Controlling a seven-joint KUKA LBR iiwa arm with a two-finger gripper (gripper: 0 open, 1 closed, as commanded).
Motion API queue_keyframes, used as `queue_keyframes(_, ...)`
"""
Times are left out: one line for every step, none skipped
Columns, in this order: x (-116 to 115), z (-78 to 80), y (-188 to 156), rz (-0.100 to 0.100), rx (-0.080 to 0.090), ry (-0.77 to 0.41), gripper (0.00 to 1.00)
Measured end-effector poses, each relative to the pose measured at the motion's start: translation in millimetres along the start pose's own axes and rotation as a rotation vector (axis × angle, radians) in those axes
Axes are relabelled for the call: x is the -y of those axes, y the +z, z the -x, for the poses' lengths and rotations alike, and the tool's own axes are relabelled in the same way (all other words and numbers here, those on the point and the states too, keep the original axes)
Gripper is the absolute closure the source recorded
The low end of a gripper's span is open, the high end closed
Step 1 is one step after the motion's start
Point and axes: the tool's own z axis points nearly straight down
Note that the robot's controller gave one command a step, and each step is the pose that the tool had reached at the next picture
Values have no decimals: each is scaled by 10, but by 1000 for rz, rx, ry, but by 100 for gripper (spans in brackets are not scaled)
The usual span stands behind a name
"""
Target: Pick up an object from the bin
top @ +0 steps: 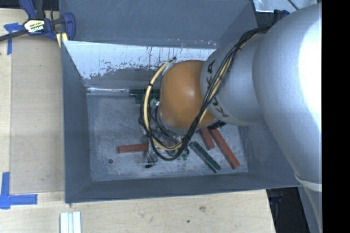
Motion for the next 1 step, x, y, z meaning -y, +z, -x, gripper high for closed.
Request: queue_keyframes(-287,420,-1350,0,9,-277,100)
